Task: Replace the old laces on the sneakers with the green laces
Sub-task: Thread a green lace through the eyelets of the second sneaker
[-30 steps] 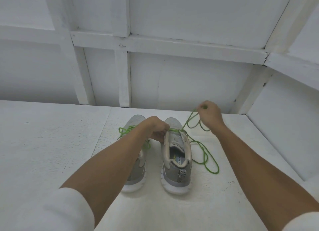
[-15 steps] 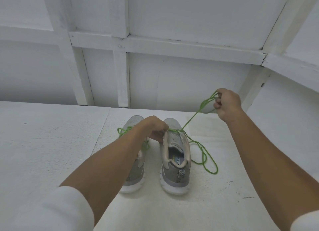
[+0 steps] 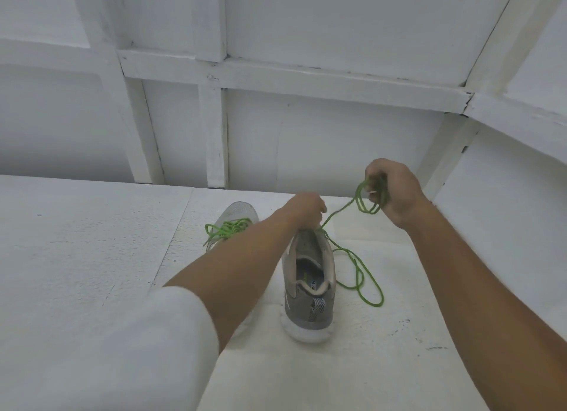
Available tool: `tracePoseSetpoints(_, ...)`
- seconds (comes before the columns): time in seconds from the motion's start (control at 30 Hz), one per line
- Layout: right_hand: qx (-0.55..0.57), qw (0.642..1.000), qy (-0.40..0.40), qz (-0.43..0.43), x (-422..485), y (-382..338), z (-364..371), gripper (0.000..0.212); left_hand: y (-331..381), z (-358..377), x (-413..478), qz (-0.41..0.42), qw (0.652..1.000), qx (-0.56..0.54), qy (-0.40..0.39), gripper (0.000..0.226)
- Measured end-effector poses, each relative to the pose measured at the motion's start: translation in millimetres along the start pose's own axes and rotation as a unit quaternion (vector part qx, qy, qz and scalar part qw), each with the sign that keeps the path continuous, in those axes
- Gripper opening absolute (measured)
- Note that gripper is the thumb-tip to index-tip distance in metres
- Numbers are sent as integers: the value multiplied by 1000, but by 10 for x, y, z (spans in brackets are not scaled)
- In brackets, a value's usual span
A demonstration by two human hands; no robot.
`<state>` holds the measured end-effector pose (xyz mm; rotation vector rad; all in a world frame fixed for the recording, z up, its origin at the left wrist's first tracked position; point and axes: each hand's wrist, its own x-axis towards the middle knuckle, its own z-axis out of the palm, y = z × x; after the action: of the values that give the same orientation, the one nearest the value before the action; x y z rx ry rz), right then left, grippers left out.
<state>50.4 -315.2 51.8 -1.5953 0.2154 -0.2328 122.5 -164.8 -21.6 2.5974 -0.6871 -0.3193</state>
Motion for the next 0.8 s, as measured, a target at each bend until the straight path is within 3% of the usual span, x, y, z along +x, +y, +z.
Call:
tracePoseSetpoints(0.2, 45, 996, -61, 44, -369, 406, -3, 31, 30, 181, 226, 29, 996, 84, -31, 33)
tracePoseSetpoints(0.3, -99, 988, -101, 63, -489, 662, -21, 33, 37, 265, 285, 13, 990, 134, -36, 30)
tracePoseSetpoints(0.4, -263, 952, -137, 81, -540, 683, -12, 32, 44, 286, 311, 19, 988, 152, -28, 14)
tracePoseSetpoints(0.47, -321, 926, -169, 102, -561, 613, 0, 31, 38, 267, 304, 22, 989, 140, -32, 16)
tracePoseSetpoints(0.63, -348, 908, -191, 134, -523, 469, 62, 24, -59, 90, 199, 9, 997, -75, -13, 21)
tracePoseSetpoints(0.8, -351, 923, -117, 106, -329, 222, 68, 35, 45, -308, -20, 43, 949, -312, -25, 2)
